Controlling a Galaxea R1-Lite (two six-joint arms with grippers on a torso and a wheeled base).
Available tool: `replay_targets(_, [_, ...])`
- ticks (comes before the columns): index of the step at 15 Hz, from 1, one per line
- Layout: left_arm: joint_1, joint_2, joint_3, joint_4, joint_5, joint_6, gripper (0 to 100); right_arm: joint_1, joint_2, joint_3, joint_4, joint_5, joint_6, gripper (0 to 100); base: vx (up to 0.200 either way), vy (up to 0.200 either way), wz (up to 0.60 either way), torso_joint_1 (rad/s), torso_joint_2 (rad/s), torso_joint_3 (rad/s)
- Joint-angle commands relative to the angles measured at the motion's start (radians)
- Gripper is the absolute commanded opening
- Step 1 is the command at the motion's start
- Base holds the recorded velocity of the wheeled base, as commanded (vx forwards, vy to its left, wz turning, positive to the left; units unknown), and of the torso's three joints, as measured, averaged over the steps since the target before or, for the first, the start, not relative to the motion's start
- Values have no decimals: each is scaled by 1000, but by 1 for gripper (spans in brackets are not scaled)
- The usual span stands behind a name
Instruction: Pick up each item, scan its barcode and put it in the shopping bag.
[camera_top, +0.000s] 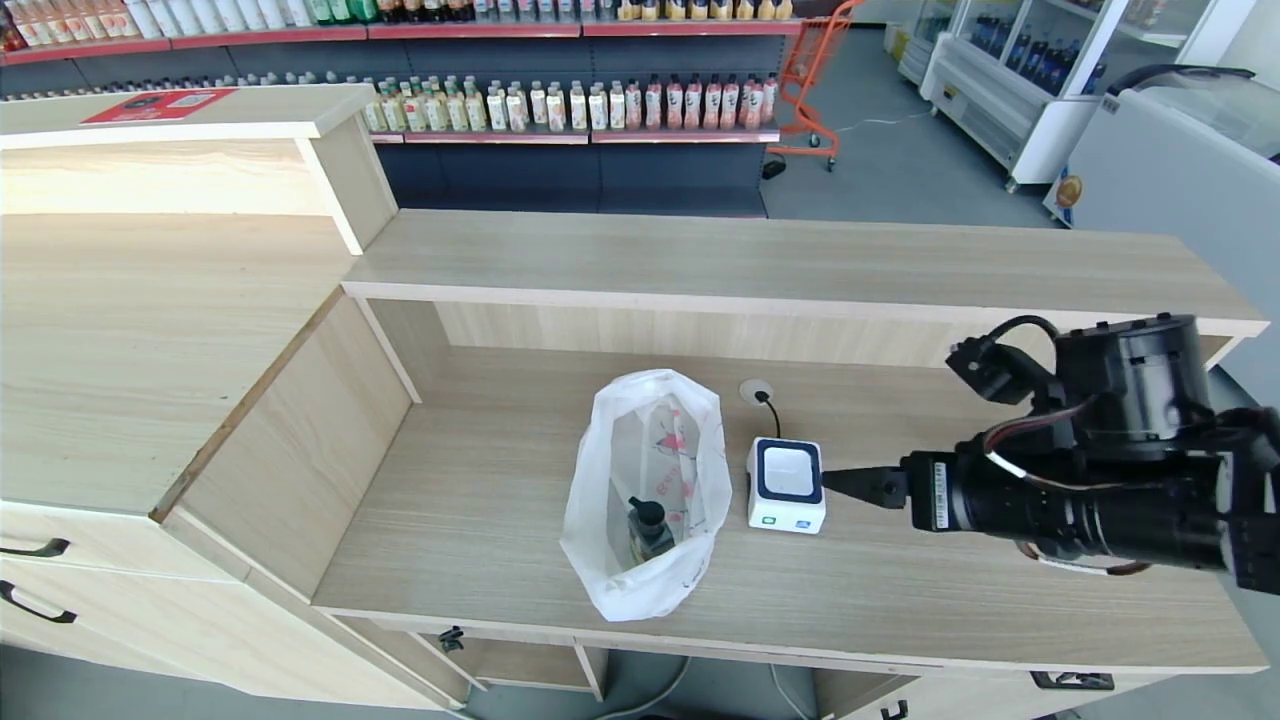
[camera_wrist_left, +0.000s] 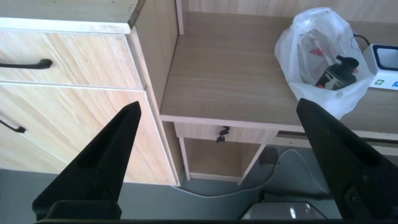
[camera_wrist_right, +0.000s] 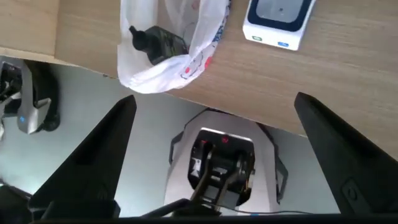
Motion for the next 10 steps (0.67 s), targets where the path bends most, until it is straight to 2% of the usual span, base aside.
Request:
replay_targets(1, [0,0,0,0,0,0,100,-119,-299,61,200,-48,13,100,0,0,0,0,0,0])
replay_targets(4, [0,0,0,0,0,0,100,-144,-353,84,210,-52,13,100,0,0,0,0,0,0])
replay_targets(9, [-2,5,0,0,0,-2,100,-163,-442,108,327,-73,17,100,0,0,0,0,0,0])
replay_targets(10, [0,8,0,0,0,0,100,-176,-443,114,327,-75,16,100,0,-200,0,2,-2,2])
